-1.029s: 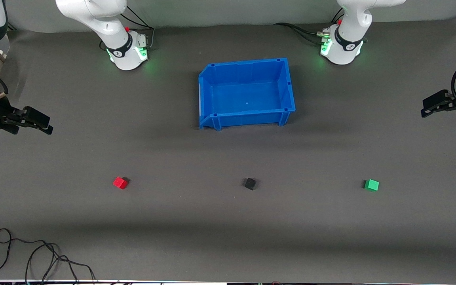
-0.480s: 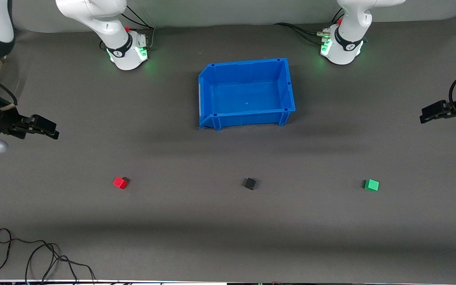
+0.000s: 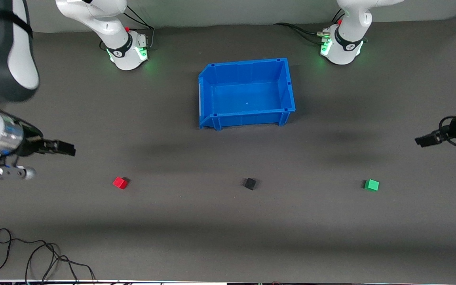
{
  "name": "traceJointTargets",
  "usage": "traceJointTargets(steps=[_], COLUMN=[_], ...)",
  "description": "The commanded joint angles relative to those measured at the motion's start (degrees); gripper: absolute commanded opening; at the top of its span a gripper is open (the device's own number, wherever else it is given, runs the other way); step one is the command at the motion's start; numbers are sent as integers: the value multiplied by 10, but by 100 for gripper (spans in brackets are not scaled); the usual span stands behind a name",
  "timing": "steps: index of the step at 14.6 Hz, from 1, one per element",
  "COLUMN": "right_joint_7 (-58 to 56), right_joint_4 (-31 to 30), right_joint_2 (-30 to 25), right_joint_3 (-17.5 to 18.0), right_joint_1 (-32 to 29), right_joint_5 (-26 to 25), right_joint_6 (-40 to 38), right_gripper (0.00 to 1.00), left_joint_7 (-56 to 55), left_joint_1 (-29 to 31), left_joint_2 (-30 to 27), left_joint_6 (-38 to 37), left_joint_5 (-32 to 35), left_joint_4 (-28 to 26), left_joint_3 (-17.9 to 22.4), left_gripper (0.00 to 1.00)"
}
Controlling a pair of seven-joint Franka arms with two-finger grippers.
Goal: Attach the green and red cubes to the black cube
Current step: 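Reach the right gripper toward the red cube while the left gripper reaches the green cube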
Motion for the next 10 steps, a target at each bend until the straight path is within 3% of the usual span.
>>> traceJointTargets(steps=[1, 3, 5, 8, 10], right_joint_7=[118, 205, 223, 234, 234], right_joint_4=[17, 20, 19, 17, 15], right_joint_2=[37, 64, 93, 136, 160], right_joint_3=[0, 0, 1, -2, -3], right_joint_1=[7, 14, 13, 7, 7], right_joint_5=[7, 11, 18, 76, 78], right_joint_6=[18, 29, 57, 92, 113], right_gripper=[98, 98, 98, 98, 98], left_joint_7=[-158, -298, -312, -357, -381], left_joint_1=[11, 0, -6, -14, -26], left_joint_2=[37, 80, 116, 162, 191], left_joint_6=[72, 143, 181, 225, 258], left_joint_5=[-44, -45, -45, -55, -55], left_joint_4=[-18, -8, -7, -6, -2], left_joint_3=[-3, -5, -7, -8, -8], left_gripper=[100, 99, 100, 97, 96])
